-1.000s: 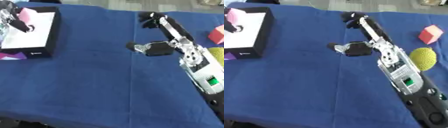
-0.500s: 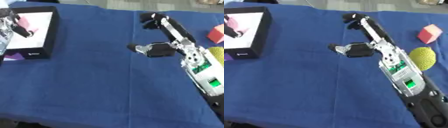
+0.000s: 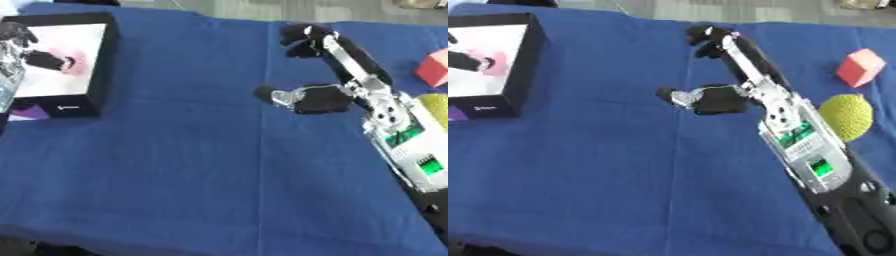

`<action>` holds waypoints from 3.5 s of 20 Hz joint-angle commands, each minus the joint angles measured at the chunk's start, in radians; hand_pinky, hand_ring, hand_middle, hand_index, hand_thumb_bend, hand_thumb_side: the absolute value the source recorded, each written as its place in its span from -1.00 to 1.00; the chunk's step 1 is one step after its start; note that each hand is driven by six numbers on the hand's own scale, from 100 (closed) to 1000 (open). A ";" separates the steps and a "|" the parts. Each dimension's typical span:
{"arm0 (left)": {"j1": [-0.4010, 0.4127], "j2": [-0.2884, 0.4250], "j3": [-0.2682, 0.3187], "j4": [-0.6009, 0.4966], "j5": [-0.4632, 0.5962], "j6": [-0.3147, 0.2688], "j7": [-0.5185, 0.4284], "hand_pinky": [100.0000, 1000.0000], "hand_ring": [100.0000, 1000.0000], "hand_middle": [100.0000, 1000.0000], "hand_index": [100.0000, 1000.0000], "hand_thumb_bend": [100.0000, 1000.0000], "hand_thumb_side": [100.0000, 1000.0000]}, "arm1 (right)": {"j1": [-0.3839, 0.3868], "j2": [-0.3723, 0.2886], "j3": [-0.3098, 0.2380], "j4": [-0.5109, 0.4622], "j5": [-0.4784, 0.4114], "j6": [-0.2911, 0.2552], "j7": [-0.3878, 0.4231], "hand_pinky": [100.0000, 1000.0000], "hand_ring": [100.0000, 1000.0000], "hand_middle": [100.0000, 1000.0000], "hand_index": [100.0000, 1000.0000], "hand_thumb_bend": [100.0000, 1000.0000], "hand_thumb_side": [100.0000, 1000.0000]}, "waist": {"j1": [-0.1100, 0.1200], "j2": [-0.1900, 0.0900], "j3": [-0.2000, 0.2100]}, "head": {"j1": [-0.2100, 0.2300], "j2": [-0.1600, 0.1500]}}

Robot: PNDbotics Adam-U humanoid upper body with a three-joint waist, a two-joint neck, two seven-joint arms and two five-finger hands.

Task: Pick up the objects with one hand, pass them to the other hand, and then place them into the box on the other side of the table.

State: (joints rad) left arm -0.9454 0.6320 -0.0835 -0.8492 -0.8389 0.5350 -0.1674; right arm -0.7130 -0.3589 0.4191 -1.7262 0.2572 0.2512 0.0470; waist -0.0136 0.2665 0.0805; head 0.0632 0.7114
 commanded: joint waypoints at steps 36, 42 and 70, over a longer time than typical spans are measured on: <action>0.084 0.077 -0.046 -0.337 0.514 -0.166 0.377 0.58 0.34 0.20 0.38 -0.76 -0.33 | -0.116 -0.178 -0.084 0.068 -0.008 0.077 0.061 0.67 0.56 0.55 0.69 0.15 -0.38 | 0.002 -0.058 -0.017 | -0.201 0.045; 0.087 0.080 -0.050 -0.332 0.507 -0.163 0.372 0.59 0.35 0.21 0.38 -0.75 -0.32 | -0.144 -0.204 -0.064 0.093 -0.001 0.088 0.087 0.70 0.60 0.60 0.70 0.13 -0.28 | -0.006 -0.064 -0.017 | -0.210 0.053; 0.110 0.098 -0.046 -0.369 0.516 -0.156 0.381 0.59 0.35 0.20 0.38 -0.77 -0.34 | -0.423 -0.380 -0.076 0.532 0.228 -0.075 0.465 0.76 0.66 0.70 0.74 0.14 -0.14 | -0.005 -0.053 -0.016 | -0.338 0.022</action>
State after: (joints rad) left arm -0.8217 0.6862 -0.1392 -1.2010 -0.3262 0.3793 0.2095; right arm -1.1188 -0.6984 0.3634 -1.1954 0.4717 0.1813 0.5021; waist -0.0225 0.2295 0.0648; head -0.2645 0.7493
